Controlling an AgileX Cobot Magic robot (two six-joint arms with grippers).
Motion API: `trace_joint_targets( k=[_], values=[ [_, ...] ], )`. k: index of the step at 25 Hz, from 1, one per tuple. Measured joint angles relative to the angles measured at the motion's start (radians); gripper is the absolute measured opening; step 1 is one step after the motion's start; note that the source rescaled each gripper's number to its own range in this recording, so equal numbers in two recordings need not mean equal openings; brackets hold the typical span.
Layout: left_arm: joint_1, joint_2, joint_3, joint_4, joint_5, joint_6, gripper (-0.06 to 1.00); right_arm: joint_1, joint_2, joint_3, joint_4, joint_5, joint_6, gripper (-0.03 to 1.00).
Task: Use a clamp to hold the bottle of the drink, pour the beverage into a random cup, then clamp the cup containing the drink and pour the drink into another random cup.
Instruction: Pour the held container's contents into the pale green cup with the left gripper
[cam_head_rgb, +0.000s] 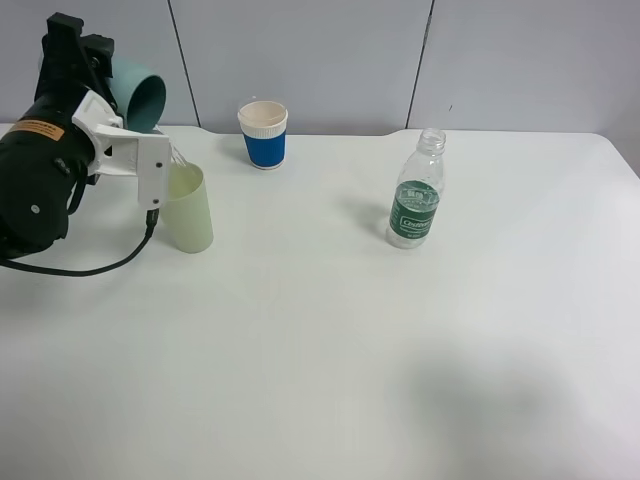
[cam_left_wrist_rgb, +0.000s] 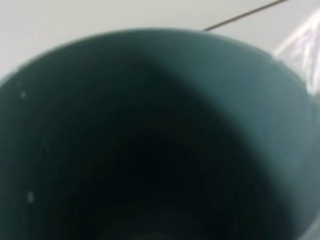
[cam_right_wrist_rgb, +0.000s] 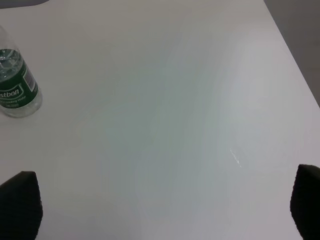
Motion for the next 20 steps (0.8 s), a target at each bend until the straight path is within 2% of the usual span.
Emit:
trace_joint_targets(
  k=[7,11,16,18,20],
  values=[
    [0.0,0.0,0.0,0.038,-0.013,0.052,0.01,0.0,0.0,0.0,0.0,0.0,0.0,1.0],
    [0.0,0.0,0.0,0.033,-0.013,0.004,0.01,0.0,0.0,0.0,0.0,0.0,0.0,1.0],
    [0.0,0.0,0.0,0.006,-0.011,-0.207,0.01,0.0,0.0,0.0,0.0,0.0,0.0,1.0],
    [0.0,-0.007,0.0,-0.002,0.002,-0.31,0.01,0.0,0.0,0.0,0.0,0.0,0.0,1.0],
    [0.0,-0.029,0.0,-0.01,0.019,-0.457,0.01,0.0,0.0,0.0,0.0,0.0,0.0,1.0]
  ],
)
